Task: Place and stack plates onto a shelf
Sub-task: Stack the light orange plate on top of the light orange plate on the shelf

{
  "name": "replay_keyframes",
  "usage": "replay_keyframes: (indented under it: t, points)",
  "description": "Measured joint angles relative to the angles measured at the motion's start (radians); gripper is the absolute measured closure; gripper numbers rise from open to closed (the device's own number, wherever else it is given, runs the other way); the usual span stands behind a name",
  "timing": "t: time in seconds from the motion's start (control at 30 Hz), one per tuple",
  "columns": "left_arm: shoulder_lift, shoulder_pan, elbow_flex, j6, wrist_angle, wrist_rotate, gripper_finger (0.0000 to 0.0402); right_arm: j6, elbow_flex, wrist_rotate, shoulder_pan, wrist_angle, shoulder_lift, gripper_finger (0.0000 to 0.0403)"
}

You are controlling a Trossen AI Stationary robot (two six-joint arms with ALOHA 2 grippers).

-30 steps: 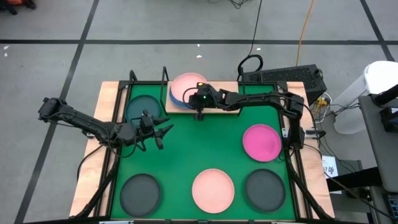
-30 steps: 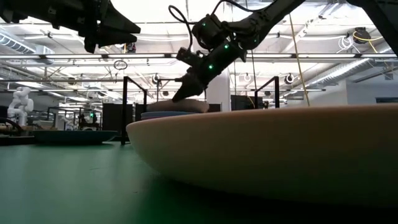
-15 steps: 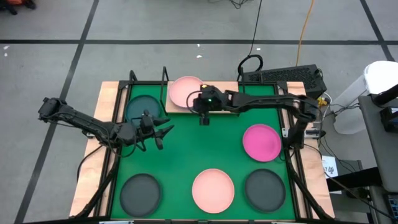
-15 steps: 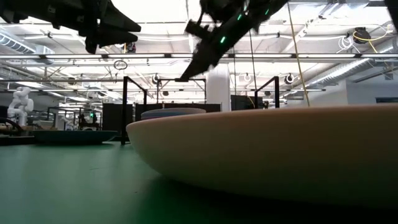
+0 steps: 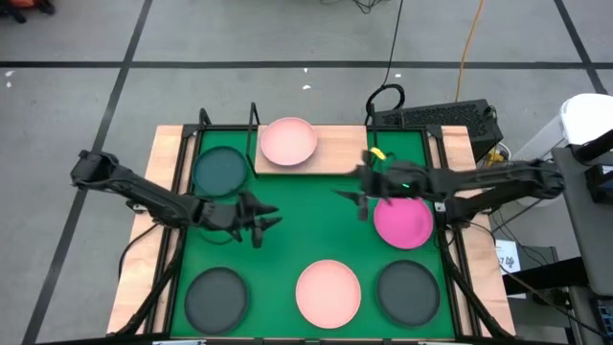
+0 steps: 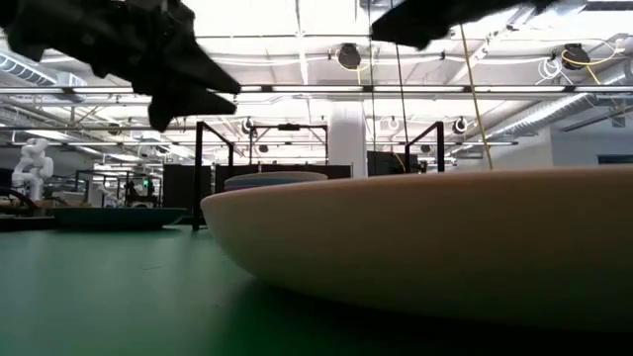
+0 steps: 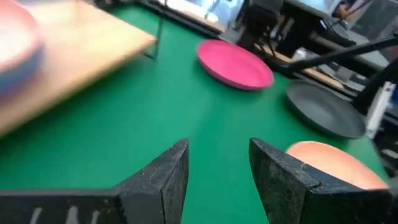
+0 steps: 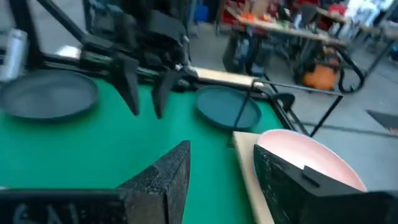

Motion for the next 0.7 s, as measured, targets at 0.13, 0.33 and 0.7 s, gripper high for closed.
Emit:
replay_keyframes:
  t: [0.13,0.33,0.7]
  points:
    - [0.131,-0.004,0.120,-0.040,-0.030,0.123,0.0229,0.023,-0.177,0.040,0.030,0.068,-0.160,0.0243]
    - [0.365,-0.011,0.405,-0.063,-0.322,0.312,0.0229,0.037,-0.341,0.076,0.047,0.171,-0.335,0.0243]
    - [0.610,-0.009,0.676,-0.168,-0.522,0.588,0.0229,0.026,-0.379,0.072,0.096,0.161,-0.443,0.0243]
